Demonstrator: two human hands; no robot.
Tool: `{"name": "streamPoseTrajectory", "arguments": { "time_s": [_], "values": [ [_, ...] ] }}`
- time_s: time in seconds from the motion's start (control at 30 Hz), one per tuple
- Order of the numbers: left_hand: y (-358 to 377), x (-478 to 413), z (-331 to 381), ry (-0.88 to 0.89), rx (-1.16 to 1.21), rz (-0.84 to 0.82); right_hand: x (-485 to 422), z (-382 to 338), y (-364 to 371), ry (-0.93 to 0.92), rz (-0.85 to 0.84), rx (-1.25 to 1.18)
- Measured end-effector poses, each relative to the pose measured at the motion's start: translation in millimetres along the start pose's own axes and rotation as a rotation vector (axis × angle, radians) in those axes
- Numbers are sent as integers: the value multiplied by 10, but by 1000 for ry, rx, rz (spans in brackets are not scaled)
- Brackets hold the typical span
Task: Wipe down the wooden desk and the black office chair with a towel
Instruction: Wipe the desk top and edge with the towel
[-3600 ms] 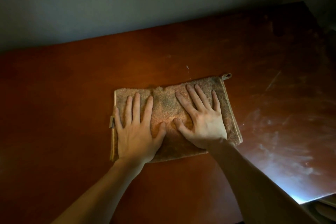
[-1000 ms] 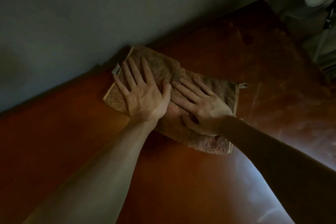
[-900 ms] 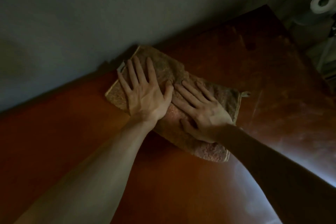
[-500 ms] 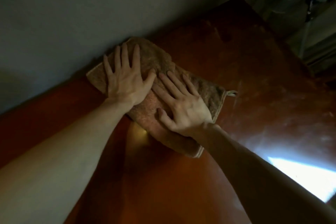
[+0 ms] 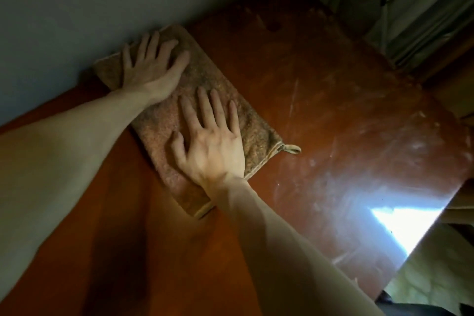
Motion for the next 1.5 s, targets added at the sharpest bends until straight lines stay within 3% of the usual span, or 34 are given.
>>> {"name": "streamPoseTrajectory", "arguments": {
  "time_s": [0.8, 1.5],
  "values": [
    [214, 627, 1112, 503, -234, -17, 899, -71, -45, 375, 111, -87],
    [427, 1710, 1848, 705, -203, -2, 2100, 157, -269, 485, 135, -67]
  ]
}}
Point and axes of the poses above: each hand's wrist, its own x-axis away from the middle knuckle, its own y-axis out of the palm, z = x × y, the point moved 7 cm from there along -x, towards the middle knuckle, and after that the axes turned 2 degrees about z, right-handed, at the moved point
